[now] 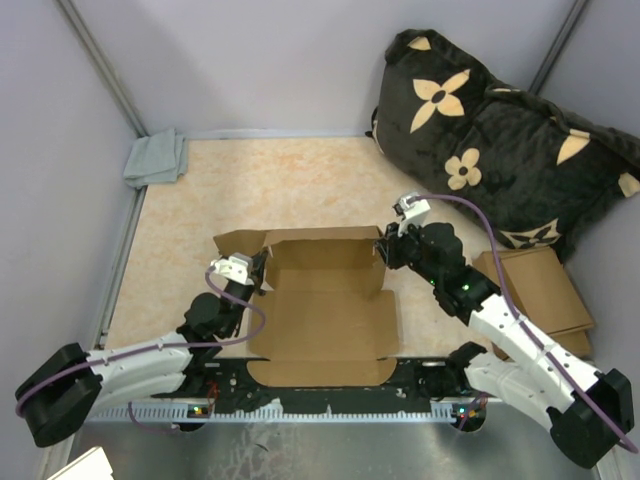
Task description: Fold the paper box
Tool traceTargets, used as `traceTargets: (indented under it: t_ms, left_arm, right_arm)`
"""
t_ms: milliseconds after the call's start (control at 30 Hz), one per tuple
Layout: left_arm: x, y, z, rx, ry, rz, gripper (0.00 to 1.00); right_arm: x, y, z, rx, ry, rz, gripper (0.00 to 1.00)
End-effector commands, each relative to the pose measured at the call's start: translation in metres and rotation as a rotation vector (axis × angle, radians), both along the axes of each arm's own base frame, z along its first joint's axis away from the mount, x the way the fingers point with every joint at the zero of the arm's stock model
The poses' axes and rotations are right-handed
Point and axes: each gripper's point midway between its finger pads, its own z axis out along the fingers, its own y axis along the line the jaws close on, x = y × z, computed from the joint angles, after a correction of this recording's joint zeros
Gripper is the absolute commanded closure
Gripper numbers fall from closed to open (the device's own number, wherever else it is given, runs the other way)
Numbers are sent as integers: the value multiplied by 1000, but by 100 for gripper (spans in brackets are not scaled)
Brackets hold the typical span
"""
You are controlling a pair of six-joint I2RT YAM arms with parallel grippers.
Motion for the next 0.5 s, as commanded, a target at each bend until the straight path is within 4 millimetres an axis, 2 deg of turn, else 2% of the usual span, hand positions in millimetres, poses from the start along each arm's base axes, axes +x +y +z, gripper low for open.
traceTargets:
  t_ms: [0, 167, 333, 467]
  left_arm:
    - [-1, -5, -3, 15, 25, -20, 100]
    - [-2, -5, 2, 0, 26, -20, 95]
    - [-8, -11, 22, -82, 43, -67, 72]
    - [-14, -15, 37, -135, 76, -105, 66]
  right_arm:
    - [6, -2, 23, 45, -69, -33, 85]
    - [7, -3, 20, 42, -63, -38, 90]
    - [8, -4, 19, 42, -69, -47, 96]
    - [9, -4, 18, 39, -74, -54, 100]
